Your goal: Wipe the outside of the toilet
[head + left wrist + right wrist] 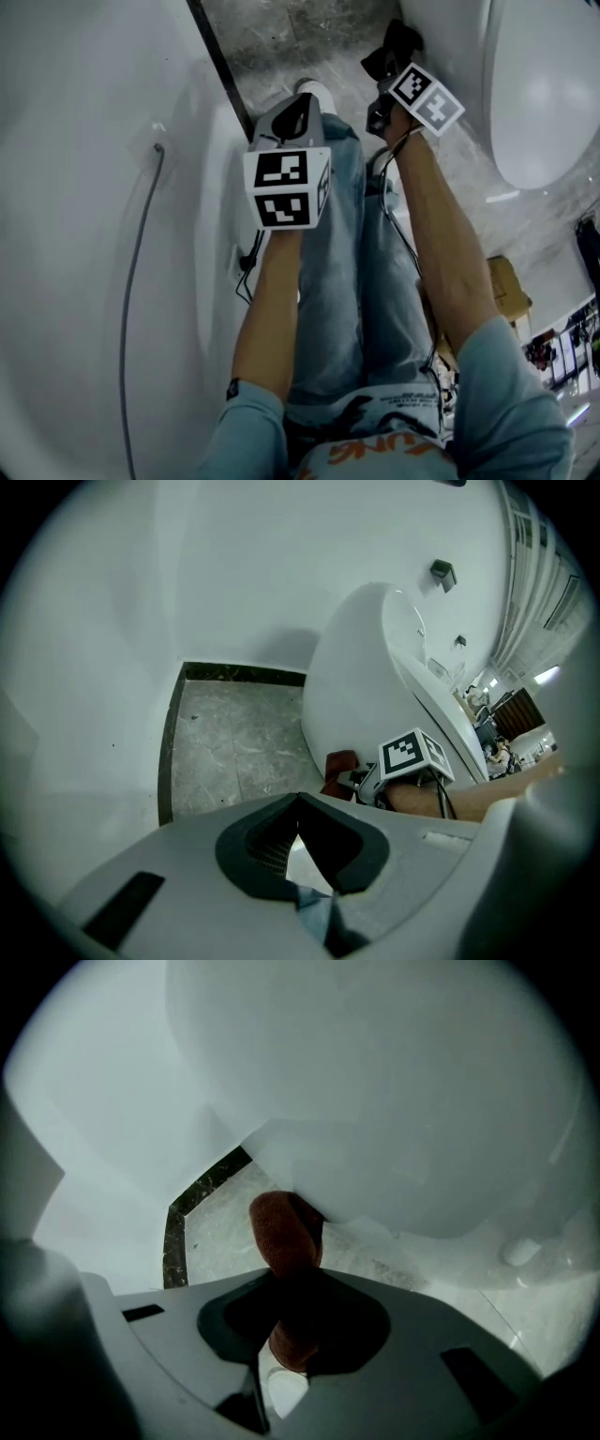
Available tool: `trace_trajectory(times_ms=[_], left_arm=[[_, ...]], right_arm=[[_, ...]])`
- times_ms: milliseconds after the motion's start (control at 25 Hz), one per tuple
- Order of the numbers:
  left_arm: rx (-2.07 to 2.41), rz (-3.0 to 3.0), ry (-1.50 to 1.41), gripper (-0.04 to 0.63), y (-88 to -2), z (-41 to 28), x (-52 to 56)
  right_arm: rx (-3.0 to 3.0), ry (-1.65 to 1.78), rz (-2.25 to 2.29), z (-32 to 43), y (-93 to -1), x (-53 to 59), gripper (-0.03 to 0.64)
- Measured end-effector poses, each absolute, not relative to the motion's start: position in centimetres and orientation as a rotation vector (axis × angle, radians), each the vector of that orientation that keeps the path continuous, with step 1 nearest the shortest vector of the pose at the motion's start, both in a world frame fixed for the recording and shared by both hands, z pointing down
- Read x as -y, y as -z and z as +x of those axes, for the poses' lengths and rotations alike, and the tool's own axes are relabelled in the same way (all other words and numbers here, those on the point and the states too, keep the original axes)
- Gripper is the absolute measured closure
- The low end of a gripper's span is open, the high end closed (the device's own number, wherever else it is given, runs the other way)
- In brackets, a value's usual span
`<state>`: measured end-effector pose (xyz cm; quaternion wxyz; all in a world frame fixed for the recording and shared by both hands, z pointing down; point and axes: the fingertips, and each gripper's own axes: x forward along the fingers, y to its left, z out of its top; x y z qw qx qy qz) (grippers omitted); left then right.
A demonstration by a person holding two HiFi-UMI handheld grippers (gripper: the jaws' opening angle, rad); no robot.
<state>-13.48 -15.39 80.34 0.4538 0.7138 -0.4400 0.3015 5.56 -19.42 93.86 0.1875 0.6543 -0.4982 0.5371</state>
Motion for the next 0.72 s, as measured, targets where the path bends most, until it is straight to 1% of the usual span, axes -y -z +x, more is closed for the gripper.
trace_trajectory(times_ms=[480, 720], left_arm=[[1.135, 1.784, -0.733, 0.600, -79.0, -9.7, 9.2], [1.135, 1.804, -0.728, 0.600, -78.0, -6.7, 6.2]], right_arm=[[1.413, -1.496, 1.788, 9.9, -94.0, 11.7, 0.543], [1.414, -1.483, 1.760, 12.8, -93.3, 8.0, 0.543]])
